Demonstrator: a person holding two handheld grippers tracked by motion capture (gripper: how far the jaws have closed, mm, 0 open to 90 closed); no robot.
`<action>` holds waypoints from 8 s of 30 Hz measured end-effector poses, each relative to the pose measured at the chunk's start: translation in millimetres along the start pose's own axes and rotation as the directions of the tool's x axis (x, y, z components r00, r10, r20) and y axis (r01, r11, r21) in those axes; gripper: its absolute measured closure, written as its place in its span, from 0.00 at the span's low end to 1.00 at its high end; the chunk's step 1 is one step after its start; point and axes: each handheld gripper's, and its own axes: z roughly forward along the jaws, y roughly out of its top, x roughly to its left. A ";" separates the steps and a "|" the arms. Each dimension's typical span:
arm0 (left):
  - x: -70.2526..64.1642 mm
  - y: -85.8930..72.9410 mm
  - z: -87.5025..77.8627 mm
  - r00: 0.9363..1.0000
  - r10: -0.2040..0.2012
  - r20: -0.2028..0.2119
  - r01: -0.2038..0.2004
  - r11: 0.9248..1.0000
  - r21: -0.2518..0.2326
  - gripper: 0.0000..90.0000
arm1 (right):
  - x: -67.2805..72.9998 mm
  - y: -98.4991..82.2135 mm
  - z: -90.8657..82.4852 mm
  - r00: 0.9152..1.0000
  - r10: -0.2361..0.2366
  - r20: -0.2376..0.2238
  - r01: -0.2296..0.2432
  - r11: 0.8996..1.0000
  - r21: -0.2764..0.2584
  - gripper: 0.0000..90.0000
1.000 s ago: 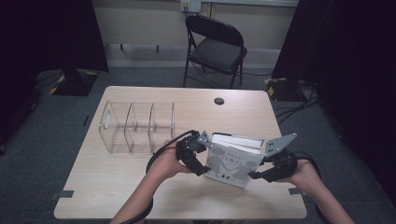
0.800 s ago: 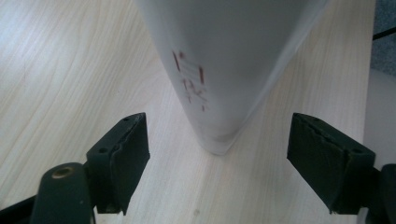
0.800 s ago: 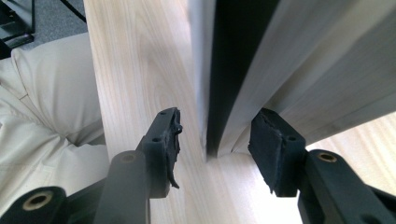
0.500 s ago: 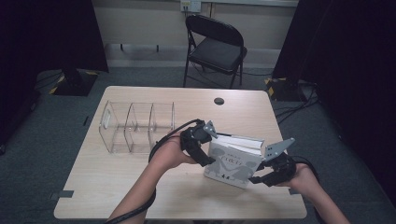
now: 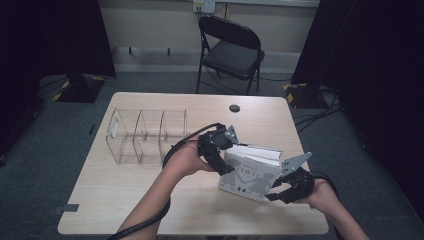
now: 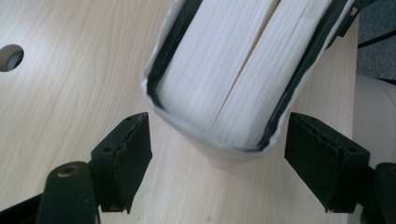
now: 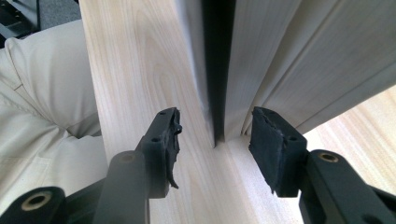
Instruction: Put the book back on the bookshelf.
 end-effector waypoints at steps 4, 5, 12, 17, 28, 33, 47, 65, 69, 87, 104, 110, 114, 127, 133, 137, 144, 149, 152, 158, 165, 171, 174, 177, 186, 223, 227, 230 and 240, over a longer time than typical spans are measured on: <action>-0.4 6.6 3.0 1.000 0.022 -0.005 -0.022 1.000 0.012 0.25 | 0.3 -3.9 1.4 1.000 0.010 -0.005 -0.010 1.000 -0.006 0.57; -0.3 7.9 3.2 1.000 0.025 -0.008 -0.025 1.000 0.007 0.25 | -0.1 -5.1 1.6 1.000 0.010 -0.005 -0.010 1.000 -0.008 0.57; -4.4 21.8 6.4 0.998 0.063 0.011 -0.063 0.998 0.007 0.30 | -0.9 -11.8 -0.2 1.000 0.028 -0.004 -0.028 1.000 -0.011 0.56; -4.0 23.0 7.5 0.998 0.055 0.022 -0.056 0.998 0.010 0.31 | -1.2 -15.4 -0.5 0.999 0.039 0.002 -0.039 0.999 -0.010 0.55; -13.9 19.1 -1.5 0.995 0.057 0.084 -0.056 0.998 -0.010 0.47 | -5.5 -16.7 4.3 0.997 0.065 0.030 -0.064 0.997 -0.038 0.54; -18.9 22.1 -3.3 0.993 0.067 0.101 -0.068 0.998 0.012 0.51 | -6.6 -14.4 4.2 0.997 0.062 0.037 -0.060 0.997 -0.058 0.54; -22.1 44.9 6.0 0.985 0.164 0.050 -0.166 0.985 0.045 0.45 | -9.1 -20.3 3.3 0.996 0.082 0.044 -0.079 0.995 -0.068 0.53; -25.1 42.6 8.7 0.997 0.021 0.080 -0.030 0.993 0.116 0.58 | -8.9 -39.3 10.9 0.992 0.114 0.052 -0.111 0.992 -0.060 0.45; -25.0 36.3 3.0 0.998 -0.015 0.065 0.005 0.989 0.145 0.59 | -8.8 -43.4 20.4 0.989 0.125 0.074 -0.122 0.992 -0.041 0.28; -24.9 24.0 -6.5 0.997 -0.068 0.043 0.059 0.983 0.175 0.58 | -7.6 -56.9 53.5 0.951 0.181 0.251 -0.161 0.982 -0.096 0.14; -21.5 23.4 2.2 0.998 -0.050 0.035 0.042 0.978 0.204 0.53 | -6.6 -66.4 59.7 0.936 0.215 0.279 -0.158 0.965 -0.211 0.11; -20.5 21.3 15.0 0.998 -0.056 0.032 0.048 0.973 0.225 0.47 | -6.2 -66.4 59.8 0.935 0.218 0.281 -0.161 0.964 -0.213 0.11; -20.8 20.0 17.5 0.997 -0.066 0.038 0.056 0.974 0.218 0.42 | -6.1 -66.4 59.8 0.934 0.219 0.281 -0.162 0.964 -0.213 0.11; -17.9 18.0 18.8 0.992 -0.117 0.036 0.108 0.973 0.202 0.33 | -5.7 -66.3 60.0 0.933 0.223 0.283 -0.165 0.963 -0.214 0.11; -19.0 17.9 18.8 0.992 -0.119 0.033 0.109 0.973 0.205 0.33 | -5.6 -66.3 60.0 0.933 0.224 0.283 -0.166 0.963 -0.215 0.11; -21.7 19.2 18.6 0.993 -0.114 0.018 0.107 0.969 0.221 0.40 | -5.6 -66.2 60.0 0.932 0.224 0.283 -0.166 0.962 -0.215 0.11; -25.2 21.9 18.4 0.995 -0.098 -0.014 0.098 0.959 0.265 0.46 | -5.4 -66.1 60.1 0.931 0.227 0.286 -0.169 0.962 -0.215 0.11; -28.5 24.6 15.9 0.995 -0.103 -0.007 0.100 0.955 0.279 0.52 | -5.4 -66.1 60.1 0.931 0.227 0.286 -0.169 0.962 -0.215 0.11; -32.6 27.2 13.3 0.994 -0.107 -0.002 0.103 0.949 0.296 0.57 | -5.4 -66.1 60.1 0.931 0.228 0.286 -0.169 0.962 -0.216 0.11; -35.9 28.6 13.2 0.994 -0.108 -0.013 0.107 0.948 0.300 0.58 | -5.6 -65.8 60.1 0.931 0.228 0.284 -0.170 0.962 -0.214 0.11; -37.1 30.3 12.9 0.994 -0.105 -0.020 0.106 0.946 0.305 0.58 | -5.8 -65.8 60.1 0.931 0.227 0.285 -0.169 0.962 -0.215 0.11; -39.0 31.6 10.9 0.995 -0.093 -0.033 0.099 0.943 0.318 0.59 | -5.7 -65.7 60.1 0.931 0.228 0.284 -0.170 0.962 -0.214 0.11; -37.8 32.6 8.8 0.994 -0.097 -0.049 0.108 0.938 0.331 0.59 | -5.7 -65.7 60.1 0.931 0.228 0.284 -0.170 0.962 -0.214 0.11; -36.3 31.9 6.2 0.993 -0.108 -0.056 0.121 0.936 0.330 0.59 | -5.7 -65.7 60.1 0.931 0.228 0.284 -0.170 0.962 -0.214 0.11; -32.5 24.0 -9.3 0.990 -0.130 -0.049 0.139 0.943 0.304 0.59 | -5.6 -65.7 60.1 0.931 0.229 0.283 -0.171 0.962 -0.214 0.11; -10.2 -37.3 -60.8 0.960 -0.255 -0.116 0.278 0.916 0.289 0.59 | -5.6 -65.8 60.2 0.931 0.229 0.285 -0.171 0.961 -0.216 0.11; -7.7 -42.8 -66.0 0.955 -0.269 -0.126 0.295 0.910 0.291 0.59 | -5.6 -65.8 60.2 0.931 0.229 0.285 -0.171 0.961 -0.216 0.11; -5.6 -46.1 -70.2 0.950 -0.280 -0.140 0.310 0.905 0.290 0.59 | -5.6 -65.8 60.2 0.931 0.229 0.285 -0.171 0.961 -0.216 0.11; 3.0 -61.2 -79.1 0.939 -0.306 -0.158 0.340 0.894 0.290 0.59 | -5.7 -65.8 60.2 0.931 0.228 0.286 -0.169 0.962 -0.216 0.11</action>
